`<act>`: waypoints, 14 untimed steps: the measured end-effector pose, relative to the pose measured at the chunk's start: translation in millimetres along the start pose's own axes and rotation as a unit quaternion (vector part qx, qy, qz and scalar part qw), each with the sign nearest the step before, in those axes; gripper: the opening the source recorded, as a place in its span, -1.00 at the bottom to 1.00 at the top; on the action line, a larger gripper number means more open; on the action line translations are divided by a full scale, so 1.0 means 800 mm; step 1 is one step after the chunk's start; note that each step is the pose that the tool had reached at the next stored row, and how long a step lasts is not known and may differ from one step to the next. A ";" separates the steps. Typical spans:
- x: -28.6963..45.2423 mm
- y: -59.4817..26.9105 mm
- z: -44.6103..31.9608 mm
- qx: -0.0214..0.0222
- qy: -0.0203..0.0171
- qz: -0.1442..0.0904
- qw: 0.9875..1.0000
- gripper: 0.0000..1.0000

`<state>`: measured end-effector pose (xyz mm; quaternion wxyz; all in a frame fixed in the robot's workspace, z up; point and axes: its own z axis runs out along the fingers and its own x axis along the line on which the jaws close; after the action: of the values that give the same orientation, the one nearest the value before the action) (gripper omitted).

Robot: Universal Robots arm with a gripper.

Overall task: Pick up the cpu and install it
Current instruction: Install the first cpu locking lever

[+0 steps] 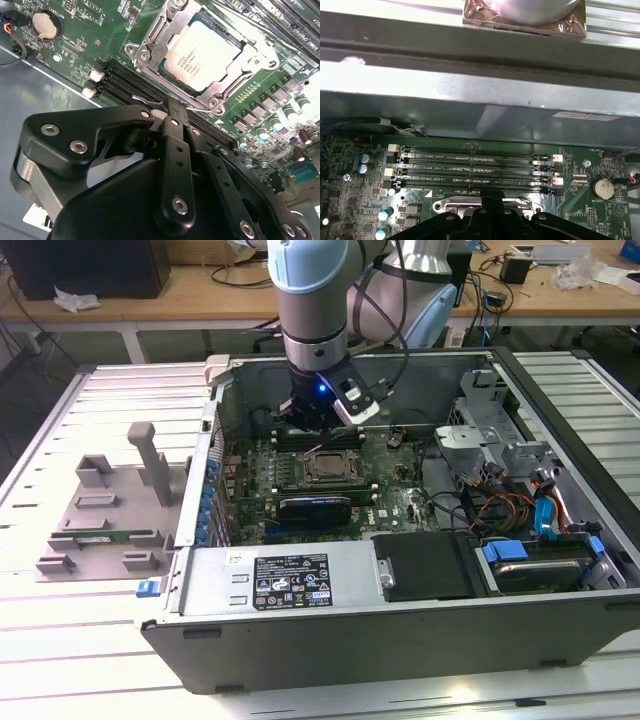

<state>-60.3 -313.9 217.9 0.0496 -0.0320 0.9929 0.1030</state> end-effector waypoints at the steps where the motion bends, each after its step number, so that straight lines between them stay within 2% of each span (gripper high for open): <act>1: 0.0001 0.000 0.0014 0.000 0.000 0.001 1.000 -0.79; 3: 0.0004 -0.001 0.0055 0.003 -0.006 0.029 1.000 -0.79; 14: -0.0011 0.001 0.0085 0.004 -0.007 0.033 0.999 -0.79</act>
<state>-58.8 -311.6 211.5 0.0531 0.0019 0.9934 0.1012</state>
